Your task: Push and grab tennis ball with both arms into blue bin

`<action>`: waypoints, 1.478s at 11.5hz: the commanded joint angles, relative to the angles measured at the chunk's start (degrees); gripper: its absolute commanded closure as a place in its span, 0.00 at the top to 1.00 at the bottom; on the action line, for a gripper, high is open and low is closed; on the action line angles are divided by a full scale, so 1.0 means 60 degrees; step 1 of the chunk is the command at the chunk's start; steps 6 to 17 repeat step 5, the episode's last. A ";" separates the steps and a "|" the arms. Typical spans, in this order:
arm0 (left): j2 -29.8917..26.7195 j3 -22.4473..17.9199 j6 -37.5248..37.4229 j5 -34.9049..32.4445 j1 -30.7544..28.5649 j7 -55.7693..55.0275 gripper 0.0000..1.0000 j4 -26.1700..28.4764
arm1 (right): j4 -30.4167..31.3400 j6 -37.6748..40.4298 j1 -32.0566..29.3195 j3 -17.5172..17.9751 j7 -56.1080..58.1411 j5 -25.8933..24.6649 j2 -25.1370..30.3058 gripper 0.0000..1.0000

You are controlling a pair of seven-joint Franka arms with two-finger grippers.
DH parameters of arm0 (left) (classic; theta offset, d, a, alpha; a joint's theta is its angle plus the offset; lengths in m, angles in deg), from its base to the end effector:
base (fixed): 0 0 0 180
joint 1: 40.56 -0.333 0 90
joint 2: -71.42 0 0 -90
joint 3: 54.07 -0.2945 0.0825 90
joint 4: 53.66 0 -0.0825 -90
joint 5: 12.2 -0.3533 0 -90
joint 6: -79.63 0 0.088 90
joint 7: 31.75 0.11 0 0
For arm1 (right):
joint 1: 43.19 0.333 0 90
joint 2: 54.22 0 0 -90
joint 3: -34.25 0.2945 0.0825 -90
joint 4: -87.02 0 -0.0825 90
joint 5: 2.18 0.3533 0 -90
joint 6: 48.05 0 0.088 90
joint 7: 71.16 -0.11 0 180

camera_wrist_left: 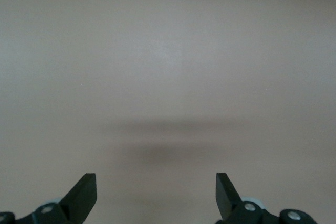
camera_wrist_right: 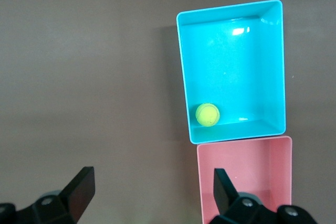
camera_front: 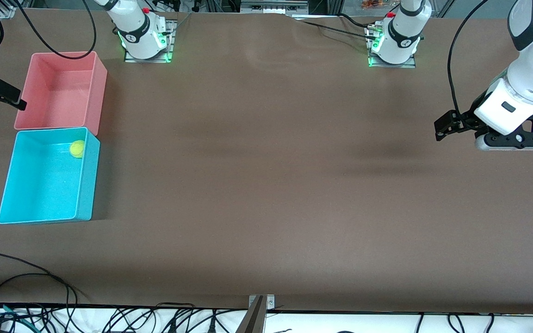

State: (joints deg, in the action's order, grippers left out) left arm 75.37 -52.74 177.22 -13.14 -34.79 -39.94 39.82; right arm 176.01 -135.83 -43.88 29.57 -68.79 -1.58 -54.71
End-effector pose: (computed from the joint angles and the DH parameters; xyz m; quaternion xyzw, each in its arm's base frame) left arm 0.5479 -0.0663 0.5475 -0.9999 -0.0085 -0.0024 0.0071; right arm 0.5201 -0.0475 0.5999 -0.9995 0.0261 0.0145 0.0059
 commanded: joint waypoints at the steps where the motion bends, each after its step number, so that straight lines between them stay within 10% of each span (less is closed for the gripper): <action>1: 0.0000 0.0028 -0.0241 -0.0150 -0.0054 0.0178 1.00 -0.0200 | -0.0272 0.0215 -0.0002 0.0033 -0.0118 -0.0026 -0.0139 1.00; 17: 0.0000 0.0013 -0.0241 -0.0150 -0.0069 0.0178 1.00 -0.0200 | -0.0272 0.0172 0.0013 0.0062 -0.0132 -0.0026 -0.0153 1.00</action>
